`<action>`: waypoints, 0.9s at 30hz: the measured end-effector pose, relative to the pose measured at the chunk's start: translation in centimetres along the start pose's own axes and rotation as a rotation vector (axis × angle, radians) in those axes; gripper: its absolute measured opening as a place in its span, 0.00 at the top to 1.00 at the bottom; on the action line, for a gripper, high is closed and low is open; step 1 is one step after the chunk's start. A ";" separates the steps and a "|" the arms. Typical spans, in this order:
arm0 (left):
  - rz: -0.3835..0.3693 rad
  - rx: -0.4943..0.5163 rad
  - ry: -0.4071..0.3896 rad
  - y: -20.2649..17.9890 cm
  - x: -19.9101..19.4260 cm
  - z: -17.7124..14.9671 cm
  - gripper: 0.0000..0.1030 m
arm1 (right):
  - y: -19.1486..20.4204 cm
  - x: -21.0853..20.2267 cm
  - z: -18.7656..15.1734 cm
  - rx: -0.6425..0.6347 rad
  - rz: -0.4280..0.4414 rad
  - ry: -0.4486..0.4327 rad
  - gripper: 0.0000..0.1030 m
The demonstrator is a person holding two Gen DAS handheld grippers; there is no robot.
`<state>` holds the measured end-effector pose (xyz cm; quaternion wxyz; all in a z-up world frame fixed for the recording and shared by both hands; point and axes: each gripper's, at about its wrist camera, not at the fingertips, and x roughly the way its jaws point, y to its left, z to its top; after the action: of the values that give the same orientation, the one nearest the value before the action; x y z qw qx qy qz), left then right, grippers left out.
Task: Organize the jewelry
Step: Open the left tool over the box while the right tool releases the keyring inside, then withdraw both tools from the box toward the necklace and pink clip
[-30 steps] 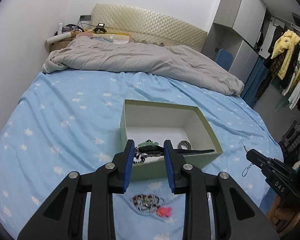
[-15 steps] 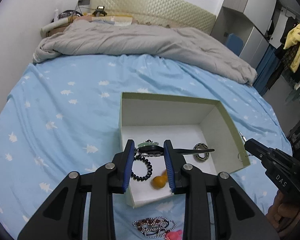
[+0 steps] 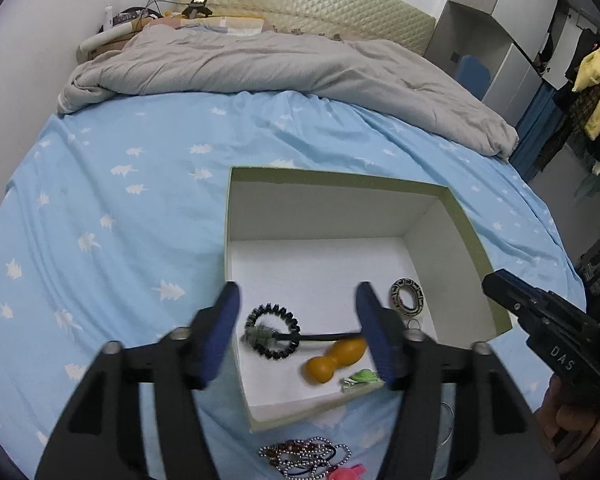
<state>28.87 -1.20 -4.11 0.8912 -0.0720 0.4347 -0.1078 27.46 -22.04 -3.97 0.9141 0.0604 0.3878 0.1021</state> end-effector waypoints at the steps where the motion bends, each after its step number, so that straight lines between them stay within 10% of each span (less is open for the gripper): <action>1: 0.008 0.005 -0.005 -0.1 -0.2 0.0 0.29 | 0.0 -0.4 0.1 0.001 -0.001 -0.006 0.80; 27: -0.024 0.047 -0.199 -2.0 -15.2 -4.0 0.28 | 3.2 -15.7 -4.6 -0.003 -0.002 -0.166 0.80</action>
<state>16.37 0.62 5.39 0.9301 -0.0666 0.3405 -0.1209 13.06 -22.48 4.34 0.9433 0.0670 0.3106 0.0962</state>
